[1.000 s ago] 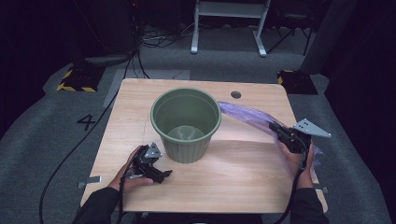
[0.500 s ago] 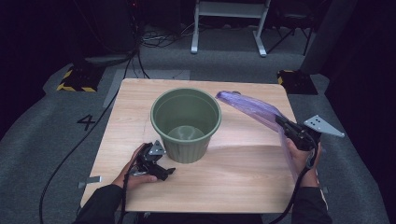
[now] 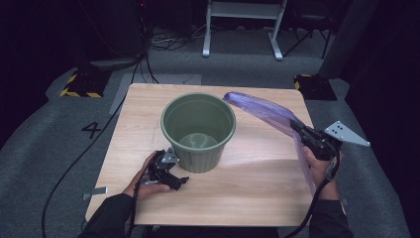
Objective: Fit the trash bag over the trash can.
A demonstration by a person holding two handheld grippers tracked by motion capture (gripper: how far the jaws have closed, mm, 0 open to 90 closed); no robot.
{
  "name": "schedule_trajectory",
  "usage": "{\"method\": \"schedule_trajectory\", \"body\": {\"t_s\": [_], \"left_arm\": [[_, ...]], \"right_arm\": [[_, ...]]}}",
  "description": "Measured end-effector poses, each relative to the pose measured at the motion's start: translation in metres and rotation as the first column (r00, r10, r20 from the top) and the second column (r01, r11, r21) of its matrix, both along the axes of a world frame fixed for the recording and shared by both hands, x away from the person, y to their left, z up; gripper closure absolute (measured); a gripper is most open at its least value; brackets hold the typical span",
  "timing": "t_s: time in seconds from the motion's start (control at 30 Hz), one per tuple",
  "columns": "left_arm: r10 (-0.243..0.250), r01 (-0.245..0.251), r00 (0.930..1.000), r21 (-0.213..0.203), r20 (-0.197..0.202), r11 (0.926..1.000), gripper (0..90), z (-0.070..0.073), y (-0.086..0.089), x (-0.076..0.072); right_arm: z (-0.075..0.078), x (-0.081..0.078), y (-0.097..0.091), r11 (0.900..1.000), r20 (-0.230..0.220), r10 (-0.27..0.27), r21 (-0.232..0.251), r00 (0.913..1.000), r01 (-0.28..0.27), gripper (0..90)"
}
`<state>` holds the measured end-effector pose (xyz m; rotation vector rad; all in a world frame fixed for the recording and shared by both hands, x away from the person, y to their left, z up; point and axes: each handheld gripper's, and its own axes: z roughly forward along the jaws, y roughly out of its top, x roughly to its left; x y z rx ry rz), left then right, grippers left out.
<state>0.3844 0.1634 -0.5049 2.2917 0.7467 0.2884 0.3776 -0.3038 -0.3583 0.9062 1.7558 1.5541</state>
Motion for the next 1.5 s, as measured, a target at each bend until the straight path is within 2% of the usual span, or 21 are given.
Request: {"method": "schedule_trajectory", "body": {"t_s": [0.1,0.13,0.3,0.7,0.83,0.9,0.93,0.97,1.0,1.03,1.07,1.1,1.13,1.2,1.23,1.27,1.37,1.5], "left_arm": [[-0.002,0.002,1.0000,0.000,-0.002,1.0000,0.0,0.000,-0.002,0.001],[-0.002,0.002,1.0000,-0.001,0.000,1.0000,0.0,0.000,-0.004,0.002],[-0.010,0.010,0.9999,-0.001,0.001,0.9999,0.0,0.000,-0.009,0.005],[-0.027,0.027,0.9996,-0.006,-0.009,0.9996,0.1,0.000,-0.027,0.017],[-0.033,0.033,0.9994,0.001,0.001,0.9994,0.1,0.000,-0.031,0.019],[-0.043,0.043,0.9991,-0.002,-0.001,0.9991,2.2,0.001,-0.028,0.018],[-0.041,0.041,0.9991,-0.004,0.006,0.9992,13.1,0.003,-0.026,0.016],[-0.044,0.044,0.9990,-0.009,0.007,0.9990,13.1,0.005,-0.023,0.015],[-0.036,0.036,0.9993,-0.015,0.012,0.9992,20.1,0.007,-0.020,0.014],[-0.027,0.027,0.9995,-0.019,0.013,0.9994,20.3,0.009,-0.017,0.014],[-0.019,0.019,0.9997,-0.027,0.012,0.9994,14.8,0.011,-0.013,0.013],[-0.024,0.025,0.9995,-0.040,0.021,0.9989,14.5,0.014,-0.010,0.011],[-0.030,0.032,0.9989,-0.057,0.036,0.9979,18.9,0.017,-0.007,0.009],[-0.016,0.020,0.9977,-0.070,0.065,0.9973,15.3,0.024,-0.002,0.006],[-0.003,0.010,0.9947,-0.068,0.103,0.9976,17.7,0.031,0.001,0.001],[-0.003,0.010,0.9947,-0.068,0.103,0.9976,16.6,0.031,0.001,0.001],[-0.004,0.013,0.9940,-0.083,0.109,0.9964,16.3,0.044,0.006,-0.005],[0.023,-0.001,0.9860,-0.135,0.165,0.9908,16.2,0.067,0.019,-0.015]], "right_arm": [[0.002,-0.001,0.005,0.9999,0.006,0.013,-0.011,0.9999,-0.013,90.0],[0.004,-0.001,0.010,0.9993,0.010,0.020,-0.031,0.9998,-0.019,90.0],[0.003,0.002,0.019,0.9973,0.006,0.031,-0.067,0.9995,-0.031,90.0],[0.002,0.007,0.030,0.9938,-0.001,0.032,-0.107,0.9995,-0.032,90.0],[0.003,0.007,0.033,0.9925,0.003,0.029,-0.119,0.9996,-0.029,90.0],[0.004,0.006,0.033,0.9919,0.007,0.025,-0.125,0.9997,-0.024,90.0],[0.004,0.006,0.033,0.9913,0.011,0.023,-0.130,0.9997,-0.021,90.0],[0.004,0.006,0.033,0.9913,0.011,0.023,-0.130,0.9997,-0.021,90.0],[0.004,0.006,0.033,0.9908,0.013,0.022,-0.134,0.9997,-0.020,90.0],[0.005,0.006,0.034,0.9904,0.016,0.021,-0.137,0.9996,-0.019,90.0],[0.006,0.006,0.033,0.9903,0.019,0.021,-0.138,0.9996,-0.018,90.0],[0.007,0.005,0.033,0.9901,0.024,0.023,-0.139,0.9994,-0.020,90.0],[0.009,0.004,0.034,0.9897,0.031,0.030,-0.141,0.9991,-0.025,90.0],[0.012,0.001,0.035,0.9878,0.044,0.039,-0.152,0.9983,-0.032,90.0],[0.016,-0.001,0.036,0.9854,0.060,0.047,-0.166,0.9971,-0.036,90.0],[0.016,-0.001,0.036,0.9854,0.060,0.047,-0.166,0.9971,-0.036,90.0],[0.021,-0.005,0.038,0.9806,0.075,0.051,-0.193,0.9959,-0.036,90.0],[0.026,-0.009,0.039,0.9723,0.093,0.057,-0.231,0.9941,-0.034,90.0]]}}
